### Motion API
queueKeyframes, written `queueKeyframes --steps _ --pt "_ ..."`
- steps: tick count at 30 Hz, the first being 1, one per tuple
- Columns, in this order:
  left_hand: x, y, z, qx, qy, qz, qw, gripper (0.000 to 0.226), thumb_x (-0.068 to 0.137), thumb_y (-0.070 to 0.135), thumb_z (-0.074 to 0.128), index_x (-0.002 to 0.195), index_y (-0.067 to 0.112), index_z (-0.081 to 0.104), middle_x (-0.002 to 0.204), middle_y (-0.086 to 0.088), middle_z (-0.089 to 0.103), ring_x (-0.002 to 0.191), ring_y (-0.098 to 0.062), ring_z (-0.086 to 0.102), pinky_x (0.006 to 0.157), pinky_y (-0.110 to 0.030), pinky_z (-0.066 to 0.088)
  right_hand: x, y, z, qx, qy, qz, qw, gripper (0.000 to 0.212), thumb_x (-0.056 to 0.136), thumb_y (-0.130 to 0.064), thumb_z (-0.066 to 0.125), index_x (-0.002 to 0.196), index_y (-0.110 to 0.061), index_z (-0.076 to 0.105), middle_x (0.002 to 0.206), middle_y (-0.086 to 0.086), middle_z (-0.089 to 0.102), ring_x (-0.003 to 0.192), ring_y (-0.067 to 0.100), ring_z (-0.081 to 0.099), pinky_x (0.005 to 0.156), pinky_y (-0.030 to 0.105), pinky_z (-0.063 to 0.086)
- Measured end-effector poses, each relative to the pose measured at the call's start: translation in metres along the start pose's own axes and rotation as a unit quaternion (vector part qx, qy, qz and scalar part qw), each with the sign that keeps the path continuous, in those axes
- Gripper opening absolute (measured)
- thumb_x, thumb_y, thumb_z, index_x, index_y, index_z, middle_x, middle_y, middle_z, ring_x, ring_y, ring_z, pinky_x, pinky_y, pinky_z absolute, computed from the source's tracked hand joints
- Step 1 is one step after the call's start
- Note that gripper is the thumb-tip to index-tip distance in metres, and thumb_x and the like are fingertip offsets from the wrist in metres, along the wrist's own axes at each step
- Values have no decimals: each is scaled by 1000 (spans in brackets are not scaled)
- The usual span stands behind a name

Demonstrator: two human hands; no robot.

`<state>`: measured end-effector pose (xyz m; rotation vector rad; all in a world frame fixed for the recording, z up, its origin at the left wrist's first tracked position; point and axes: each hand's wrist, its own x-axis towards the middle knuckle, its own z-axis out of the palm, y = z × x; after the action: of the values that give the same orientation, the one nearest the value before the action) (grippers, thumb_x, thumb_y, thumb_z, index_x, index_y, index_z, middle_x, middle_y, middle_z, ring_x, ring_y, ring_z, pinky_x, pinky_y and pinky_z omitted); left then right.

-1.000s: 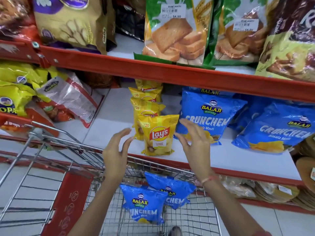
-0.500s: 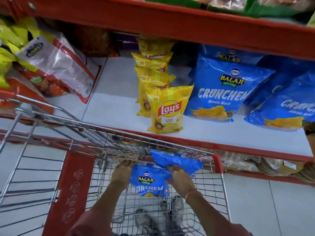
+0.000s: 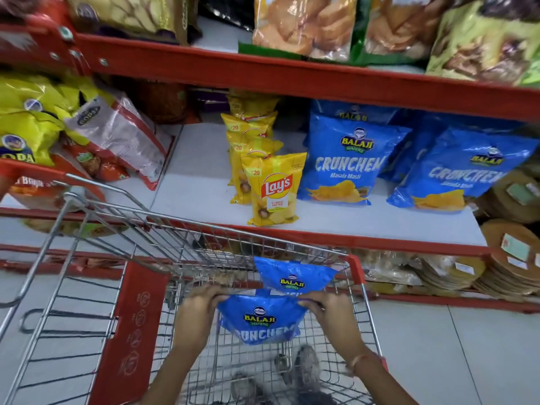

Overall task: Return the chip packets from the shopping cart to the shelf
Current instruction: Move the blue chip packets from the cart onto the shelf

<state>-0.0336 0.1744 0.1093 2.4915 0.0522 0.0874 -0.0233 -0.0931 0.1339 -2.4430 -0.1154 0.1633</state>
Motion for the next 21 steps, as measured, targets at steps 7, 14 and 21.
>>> queueKeyframes --steps 7,14,21 --pt "34 90 -54 -133 54 98 985 11 80 22 60 83 24 71 82 17 68 79 5 61 69 -7 45 4 -18 -104 79 164 -42 982 22 75 -7 74 80 -28 74 65 -45 59 60 -10 60 56 4 42" --pt "88 186 -70 -171 134 178 960 9 79 18 62 80 17 72 81 12 69 81 6 61 71 -9 46 35 -20 -200 67 302 -108 945 19 76 -6 72 82 -24 74 82 -20 69 74 -10 62 61 12 47" --pt "145 242 -49 -163 170 217 947 8 80 15 65 83 14 73 81 4 70 79 -3 61 67 -13 46 77 1 -259 -5 358 -134 924 14 78 -8 71 88 -16 74 56 -11 60 50 -10 51 43 3 30"
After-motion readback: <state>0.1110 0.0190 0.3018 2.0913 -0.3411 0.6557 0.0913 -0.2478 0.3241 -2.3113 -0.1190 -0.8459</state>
